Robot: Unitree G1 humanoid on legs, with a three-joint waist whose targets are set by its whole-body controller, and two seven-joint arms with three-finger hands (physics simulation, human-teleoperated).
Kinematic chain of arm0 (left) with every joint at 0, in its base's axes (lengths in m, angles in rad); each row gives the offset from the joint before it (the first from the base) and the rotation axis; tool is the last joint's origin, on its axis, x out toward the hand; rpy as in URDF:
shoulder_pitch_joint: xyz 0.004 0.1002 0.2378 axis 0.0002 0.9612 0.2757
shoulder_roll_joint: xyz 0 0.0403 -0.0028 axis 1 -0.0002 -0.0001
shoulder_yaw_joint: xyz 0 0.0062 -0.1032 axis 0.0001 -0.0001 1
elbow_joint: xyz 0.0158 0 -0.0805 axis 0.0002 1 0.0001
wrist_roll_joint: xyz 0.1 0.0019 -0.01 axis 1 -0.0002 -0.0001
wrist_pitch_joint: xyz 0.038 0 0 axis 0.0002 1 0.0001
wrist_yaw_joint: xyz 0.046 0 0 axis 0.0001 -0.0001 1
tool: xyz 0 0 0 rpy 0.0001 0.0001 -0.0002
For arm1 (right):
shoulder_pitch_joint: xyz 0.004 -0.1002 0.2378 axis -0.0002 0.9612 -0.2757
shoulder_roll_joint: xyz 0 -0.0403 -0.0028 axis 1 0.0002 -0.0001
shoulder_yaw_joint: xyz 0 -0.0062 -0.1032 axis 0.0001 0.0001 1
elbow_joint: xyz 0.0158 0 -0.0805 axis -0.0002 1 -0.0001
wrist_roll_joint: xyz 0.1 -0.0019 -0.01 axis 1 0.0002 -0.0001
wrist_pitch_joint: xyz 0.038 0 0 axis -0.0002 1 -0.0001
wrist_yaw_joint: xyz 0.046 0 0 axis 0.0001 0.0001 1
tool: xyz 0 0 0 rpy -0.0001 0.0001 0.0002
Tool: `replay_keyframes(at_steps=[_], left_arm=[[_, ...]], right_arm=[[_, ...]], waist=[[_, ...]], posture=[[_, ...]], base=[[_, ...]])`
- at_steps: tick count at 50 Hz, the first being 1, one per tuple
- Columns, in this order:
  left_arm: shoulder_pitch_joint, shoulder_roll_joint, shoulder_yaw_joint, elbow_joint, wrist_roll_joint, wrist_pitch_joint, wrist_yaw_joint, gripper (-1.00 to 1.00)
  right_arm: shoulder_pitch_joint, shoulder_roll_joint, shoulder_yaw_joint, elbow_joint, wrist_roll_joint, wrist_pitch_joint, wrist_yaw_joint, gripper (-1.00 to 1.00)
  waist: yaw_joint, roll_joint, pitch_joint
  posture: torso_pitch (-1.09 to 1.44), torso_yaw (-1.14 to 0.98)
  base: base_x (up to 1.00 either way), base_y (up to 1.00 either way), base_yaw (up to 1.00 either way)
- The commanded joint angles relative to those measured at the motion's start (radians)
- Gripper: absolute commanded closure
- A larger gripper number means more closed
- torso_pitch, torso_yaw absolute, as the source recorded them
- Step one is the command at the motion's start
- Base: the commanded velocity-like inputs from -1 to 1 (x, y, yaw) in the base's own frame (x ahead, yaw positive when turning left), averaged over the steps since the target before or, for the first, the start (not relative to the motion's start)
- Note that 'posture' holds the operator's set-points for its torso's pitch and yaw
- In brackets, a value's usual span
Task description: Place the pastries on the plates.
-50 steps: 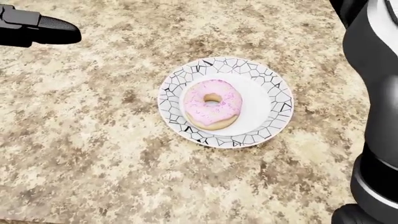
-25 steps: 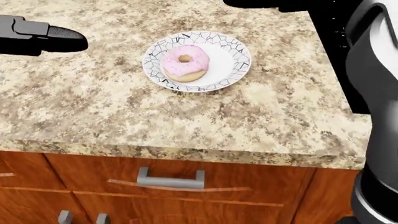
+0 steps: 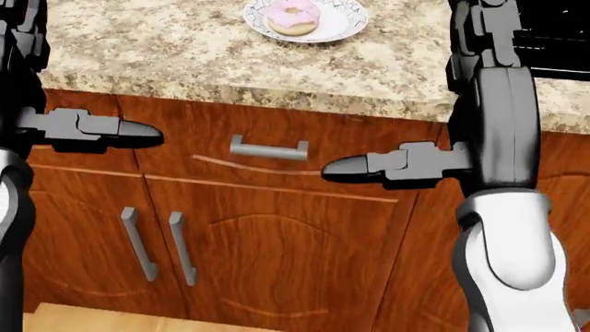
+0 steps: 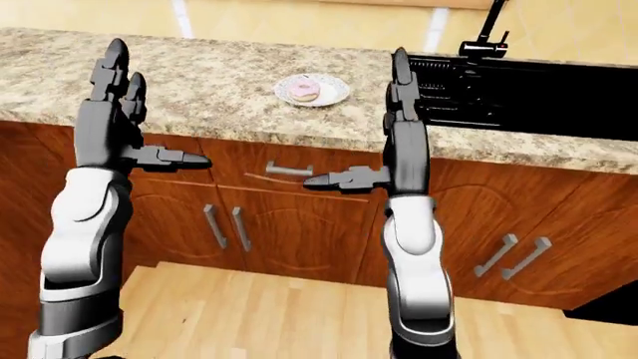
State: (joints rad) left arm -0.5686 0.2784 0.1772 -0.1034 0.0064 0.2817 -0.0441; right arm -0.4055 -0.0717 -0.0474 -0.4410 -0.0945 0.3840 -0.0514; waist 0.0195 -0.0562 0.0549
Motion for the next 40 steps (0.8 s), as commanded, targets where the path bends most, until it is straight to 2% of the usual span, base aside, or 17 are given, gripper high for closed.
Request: replay_keyframes(at_steps=[1,6,7,8,9,11,16,17,18,19,22,26,28,29,30,31,40], left_arm=[[-0.028,0.003,-0.003,-0.042,0.019,-0.051,-0.015,-1.0],[0.006,-0.006,0.003,-0.065,0.035,-0.06,-0.033,-1.0],[0.014,-0.008,0.0,-0.072,0.038,-0.063,-0.041,-1.0],[0.013,-0.01,0.004,-0.074,0.038,-0.061,-0.041,-1.0],[0.013,-0.011,0.001,-0.08,0.039,-0.063,-0.046,-1.0],[0.01,-0.014,-0.002,-0.088,0.04,-0.061,-0.053,-1.0],[0.0,-0.018,0.002,-0.091,0.033,-0.053,-0.042,-1.0],[0.001,-0.017,0.001,-0.091,0.035,-0.055,-0.042,-1.0],[0.002,-0.016,0.003,-0.093,0.033,-0.054,-0.041,-1.0],[-0.002,-0.013,0.008,-0.091,0.031,-0.055,-0.038,-1.0],[0.001,-0.013,0.005,-0.091,0.029,-0.06,-0.034,-1.0],[-0.001,-0.011,0.009,-0.093,0.026,-0.059,-0.029,-1.0],[0.001,-0.011,0.009,-0.095,0.025,-0.06,-0.026,-1.0],[0.002,-0.01,0.01,-0.093,0.025,-0.061,-0.025,-1.0],[0.002,-0.01,0.011,-0.093,0.024,-0.062,-0.023,-1.0],[0.002,-0.009,0.01,-0.092,0.024,-0.063,-0.021,-1.0],[0.004,-0.009,0.01,-0.087,0.024,-0.077,-0.019,-1.0]], right_arm=[[-0.025,-0.003,-0.006,-0.023,-0.003,-0.064,0.001,-1.0],[-0.025,-0.008,-0.013,-0.038,0.0,-0.054,-0.004,-1.0],[-0.031,-0.01,-0.014,-0.042,-0.001,-0.047,-0.004,-1.0],[-0.035,-0.011,-0.013,-0.048,-0.001,-0.042,-0.003,-1.0],[-0.035,-0.013,-0.012,-0.049,-0.005,-0.042,-0.002,-1.0],[-0.033,-0.015,-0.018,-0.064,-0.007,-0.031,0.001,-1.0],[-0.033,-0.018,-0.021,-0.083,-0.003,-0.017,-0.002,-1.0],[-0.032,-0.016,-0.021,-0.081,-0.001,-0.019,-0.002,-1.0],[-0.033,-0.016,-0.021,-0.08,0.001,-0.019,-0.003,-1.0],[-0.034,-0.018,-0.022,-0.078,-0.001,-0.019,-0.004,-1.0],[-0.032,-0.016,-0.019,-0.073,-0.003,-0.022,-0.007,-1.0],[-0.03,-0.015,-0.019,-0.081,-0.01,-0.011,-0.014,-1.0],[-0.033,-0.014,-0.021,-0.082,-0.005,-0.01,-0.017,-1.0],[-0.034,-0.016,-0.021,-0.083,-0.006,-0.008,-0.017,-1.0],[-0.034,-0.018,-0.019,-0.083,-0.009,-0.007,-0.016,-1.0],[-0.033,-0.019,-0.017,-0.08,-0.015,-0.008,-0.015,-1.0],[-0.028,-0.012,-0.016,-0.093,-0.023,0.0,-0.003,-1.0]], waist=[[0.003,0.028,-0.017],[0.022,0.014,-0.022],[0.023,-0.009,-0.029],[0.017,0.002,-0.007],[0.02,0.043,-0.006],[0.022,0.031,-0.036],[0.024,0.073,-0.016],[0.025,0.097,-0.021],[0.032,0.158,-0.042],[0.027,0.109,0.003],[0.01,0.14,-0.043],[0.021,0.087,-0.012],[0.02,0.01,-0.037],[0.015,-0.07,-0.061],[0.007,0.012,-0.014],[0.006,0.005,-0.02],[0.01,0.086,-0.014]], posture=[[0.0,0.0],[0.0,0.0],[0.0,0.0],[0.0,0.0],[0.0,0.0],[0.0,0.0],[0.0,0.0],[0.0,0.0],[0.0,0.0],[0.0,0.0],[0.0,0.0],[0.0,0.0],[0.0,0.0],[0.0,0.0],[0.0,0.0],[0.0,0.0],[0.0,0.0]], base=[[0.0,-0.77,0.0],[0.0,-0.78,0.0],[0.0,-0.78,0.0],[0.0,-0.77,0.0],[0.0,-0.77,0.0],[0.0,-0.77,0.0],[0.0,-0.77,0.0],[0.0,-0.78,0.0],[0.0,-0.79,0.0],[0.0,-1.0,0.0],[0.0,-1.0,0.0],[0.0,-1.0,0.0],[0.0,-0.99,0.0],[0.0,-1.0,0.0],[0.0,-1.0,0.0],[0.0,-1.0,0.0],[0.0,-0.82,0.0]])
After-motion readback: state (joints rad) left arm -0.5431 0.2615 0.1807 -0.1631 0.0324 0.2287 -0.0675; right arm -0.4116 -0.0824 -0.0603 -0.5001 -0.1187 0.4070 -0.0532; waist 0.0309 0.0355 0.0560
